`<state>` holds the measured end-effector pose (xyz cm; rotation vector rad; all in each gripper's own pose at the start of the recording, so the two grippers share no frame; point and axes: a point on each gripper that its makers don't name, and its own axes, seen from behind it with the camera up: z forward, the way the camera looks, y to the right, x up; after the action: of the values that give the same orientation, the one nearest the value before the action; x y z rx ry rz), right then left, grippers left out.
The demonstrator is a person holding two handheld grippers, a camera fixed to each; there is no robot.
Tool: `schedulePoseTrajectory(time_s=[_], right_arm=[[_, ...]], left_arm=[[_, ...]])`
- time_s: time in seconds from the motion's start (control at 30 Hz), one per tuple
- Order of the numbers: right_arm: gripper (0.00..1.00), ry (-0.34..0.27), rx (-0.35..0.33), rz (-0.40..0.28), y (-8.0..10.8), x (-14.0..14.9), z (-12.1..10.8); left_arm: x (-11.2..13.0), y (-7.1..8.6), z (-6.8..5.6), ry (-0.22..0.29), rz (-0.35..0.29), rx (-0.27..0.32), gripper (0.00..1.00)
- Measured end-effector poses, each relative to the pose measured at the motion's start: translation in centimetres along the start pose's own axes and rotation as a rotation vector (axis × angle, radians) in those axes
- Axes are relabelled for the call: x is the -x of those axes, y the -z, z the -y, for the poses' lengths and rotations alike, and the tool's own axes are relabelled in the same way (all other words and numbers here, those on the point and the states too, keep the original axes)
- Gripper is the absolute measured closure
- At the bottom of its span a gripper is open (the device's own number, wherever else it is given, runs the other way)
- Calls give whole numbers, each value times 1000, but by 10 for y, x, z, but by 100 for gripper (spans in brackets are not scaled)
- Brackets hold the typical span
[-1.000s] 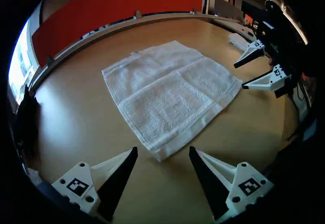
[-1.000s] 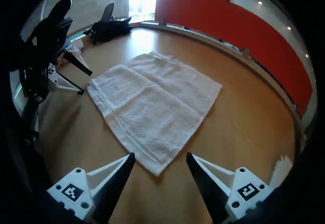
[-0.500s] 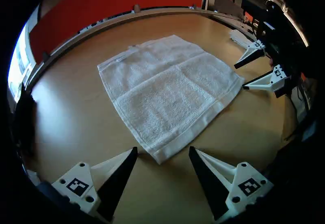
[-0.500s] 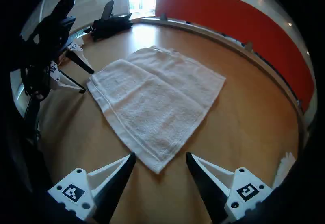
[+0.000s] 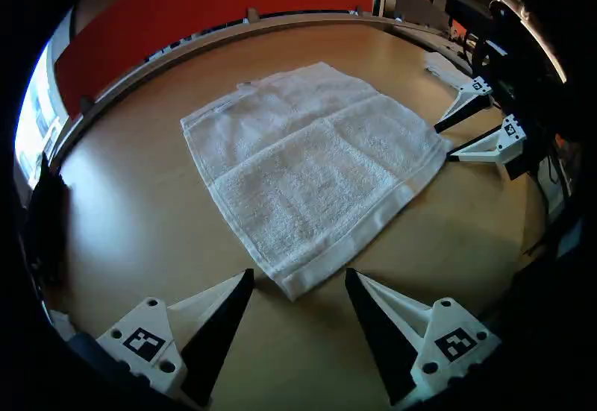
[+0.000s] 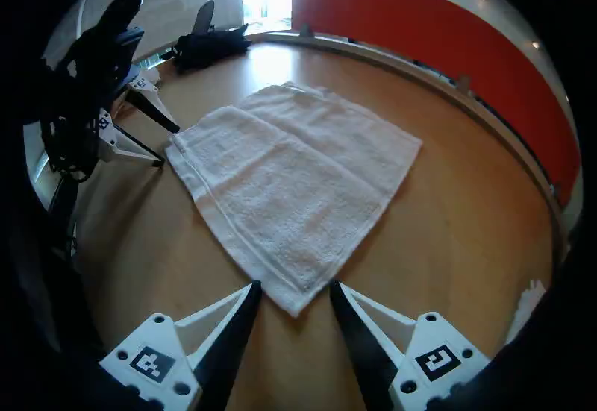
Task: Fold towel
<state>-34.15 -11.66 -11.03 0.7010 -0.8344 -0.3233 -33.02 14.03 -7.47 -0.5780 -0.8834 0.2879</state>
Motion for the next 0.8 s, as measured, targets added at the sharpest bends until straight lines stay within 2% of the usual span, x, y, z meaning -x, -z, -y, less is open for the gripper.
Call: schedulePoseTrajectory(time_s=[0.17,0.33,0.57,0.63,0.8], right_arm=[[38,-4,0,-1,0,0,2],[48,-4,-3,3,0,0,2],[80,-9,-3,10,0,0,2],[84,-13,-6,11,0,0,3],[87,-15,-22,14,0,-1,8]], left_arm=[[0,0,-2,-2,7,1,18],[0,0,-6,-3,12,2,32],[-1,0,-8,8,20,-4,51],[-2,0,-7,13,24,-10,67],[-3,-1,-3,39,33,-21,81]])
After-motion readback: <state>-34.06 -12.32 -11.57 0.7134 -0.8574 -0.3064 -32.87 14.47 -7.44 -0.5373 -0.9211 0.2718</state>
